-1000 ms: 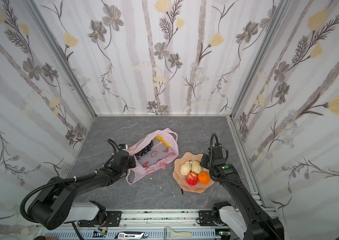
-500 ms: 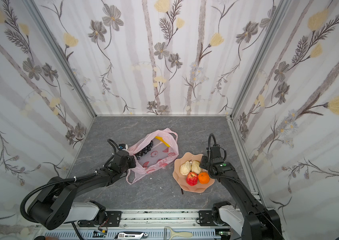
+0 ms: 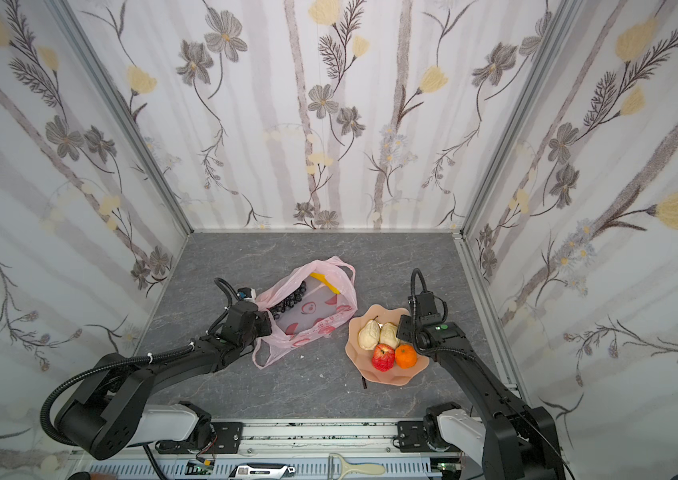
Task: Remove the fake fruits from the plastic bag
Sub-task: 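Carry the custard apple over the peach bowl with the right gripper, then lower the custard apple into the bowl and open the right gripper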
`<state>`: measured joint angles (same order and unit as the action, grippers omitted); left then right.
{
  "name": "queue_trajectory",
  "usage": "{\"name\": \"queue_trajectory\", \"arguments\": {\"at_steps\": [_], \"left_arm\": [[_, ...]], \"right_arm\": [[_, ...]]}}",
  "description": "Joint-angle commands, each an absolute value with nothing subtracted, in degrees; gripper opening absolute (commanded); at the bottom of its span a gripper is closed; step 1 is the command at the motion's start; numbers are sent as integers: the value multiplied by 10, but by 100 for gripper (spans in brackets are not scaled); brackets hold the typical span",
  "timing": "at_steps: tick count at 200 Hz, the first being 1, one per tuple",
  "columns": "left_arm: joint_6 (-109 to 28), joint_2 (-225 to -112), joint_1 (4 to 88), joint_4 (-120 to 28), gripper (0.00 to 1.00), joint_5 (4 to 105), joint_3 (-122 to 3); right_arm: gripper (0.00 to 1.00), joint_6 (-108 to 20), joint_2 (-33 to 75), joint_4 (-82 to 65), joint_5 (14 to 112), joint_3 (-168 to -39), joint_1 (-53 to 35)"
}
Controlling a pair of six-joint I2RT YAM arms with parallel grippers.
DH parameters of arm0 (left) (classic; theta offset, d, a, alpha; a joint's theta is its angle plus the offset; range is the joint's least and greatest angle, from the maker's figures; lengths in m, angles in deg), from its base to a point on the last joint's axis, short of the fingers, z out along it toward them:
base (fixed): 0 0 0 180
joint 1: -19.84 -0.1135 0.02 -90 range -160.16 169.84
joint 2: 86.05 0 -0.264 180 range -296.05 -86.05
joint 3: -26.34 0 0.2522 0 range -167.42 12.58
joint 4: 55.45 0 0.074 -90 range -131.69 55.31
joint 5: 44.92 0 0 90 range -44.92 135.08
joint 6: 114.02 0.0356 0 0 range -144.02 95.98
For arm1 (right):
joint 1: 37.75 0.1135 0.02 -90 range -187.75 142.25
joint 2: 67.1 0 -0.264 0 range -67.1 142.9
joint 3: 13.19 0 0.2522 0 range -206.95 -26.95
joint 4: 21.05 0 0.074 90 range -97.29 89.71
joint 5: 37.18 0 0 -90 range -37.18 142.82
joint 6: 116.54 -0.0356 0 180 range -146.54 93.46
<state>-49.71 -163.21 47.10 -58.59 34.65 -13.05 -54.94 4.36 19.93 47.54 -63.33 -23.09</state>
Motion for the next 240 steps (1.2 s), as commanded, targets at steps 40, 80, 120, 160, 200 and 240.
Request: {"name": "queue_trajectory", "arguments": {"at_steps": [40, 80, 120, 160, 200, 240], "left_arm": [[-495, -1629, 471, -597, 9, 340, -134], [-496, -1626, 471, -598, 9, 339, -132], [-496, -1626, 471, -598, 9, 340, -132], [-495, -1623, 471, -598, 9, 340, -131], [-494, -1620, 471, -598, 9, 342, -130], [-495, -1618, 471, -597, 9, 340, -130]], "right_arm": [[59, -543, 45, 191, 475, -641, -227], [63, -539, 49, 190, 476, -641, -225], [70, -533, 41, 188, 480, -642, -218], [79, -531, 33, 189, 473, -643, -214], [80, -534, 21, 195, 458, -647, -212], [78, -533, 8, 214, 440, -666, -198]]}}
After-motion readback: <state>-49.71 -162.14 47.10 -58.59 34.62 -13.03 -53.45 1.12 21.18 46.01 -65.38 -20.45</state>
